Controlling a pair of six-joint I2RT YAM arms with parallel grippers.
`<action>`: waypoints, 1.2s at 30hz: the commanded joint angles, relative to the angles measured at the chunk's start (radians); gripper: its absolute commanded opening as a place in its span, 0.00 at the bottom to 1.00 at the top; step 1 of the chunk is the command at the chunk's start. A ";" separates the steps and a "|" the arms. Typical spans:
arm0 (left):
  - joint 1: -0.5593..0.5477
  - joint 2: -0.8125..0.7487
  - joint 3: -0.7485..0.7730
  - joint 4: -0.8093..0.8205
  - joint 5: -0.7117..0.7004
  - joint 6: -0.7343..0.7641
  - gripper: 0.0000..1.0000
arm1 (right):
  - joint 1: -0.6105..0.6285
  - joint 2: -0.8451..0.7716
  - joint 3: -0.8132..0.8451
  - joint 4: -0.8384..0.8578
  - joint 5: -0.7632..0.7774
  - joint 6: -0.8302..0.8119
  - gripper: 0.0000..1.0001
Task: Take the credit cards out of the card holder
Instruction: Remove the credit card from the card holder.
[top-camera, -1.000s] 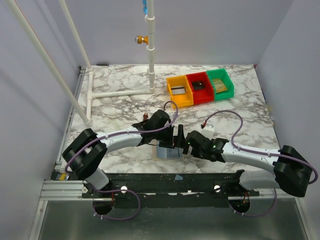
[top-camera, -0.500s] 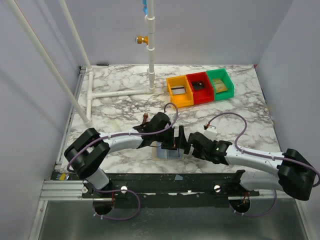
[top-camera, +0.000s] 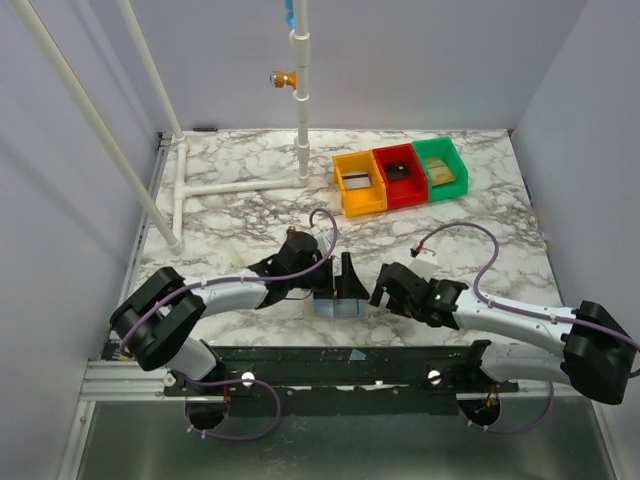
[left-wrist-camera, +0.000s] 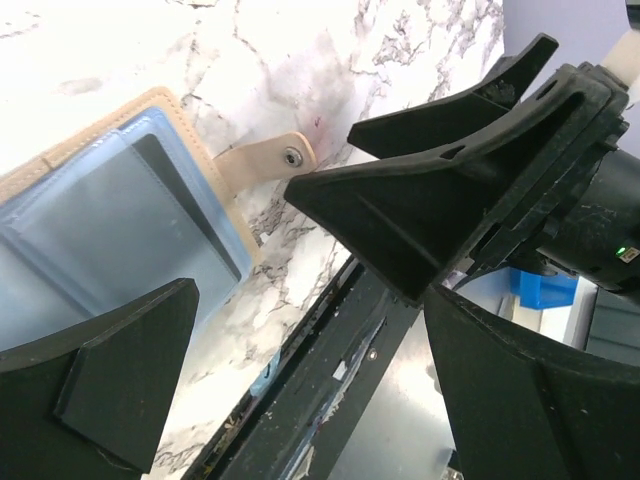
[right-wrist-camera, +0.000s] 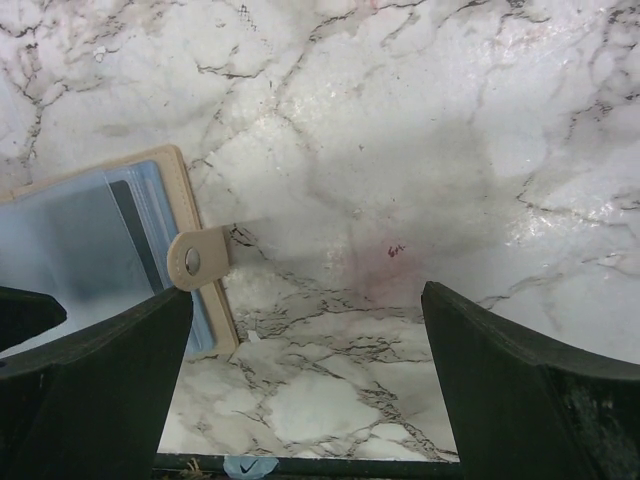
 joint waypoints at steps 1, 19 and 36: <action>0.015 -0.044 -0.003 0.021 0.002 0.025 0.99 | 0.003 -0.030 0.029 -0.048 0.067 0.020 1.00; -0.008 0.106 0.150 -0.240 -0.134 0.077 0.99 | 0.001 -0.139 0.038 -0.022 0.038 0.007 1.00; -0.011 0.088 0.084 -0.293 -0.240 0.106 0.99 | 0.001 -0.182 -0.052 0.244 -0.119 0.000 1.00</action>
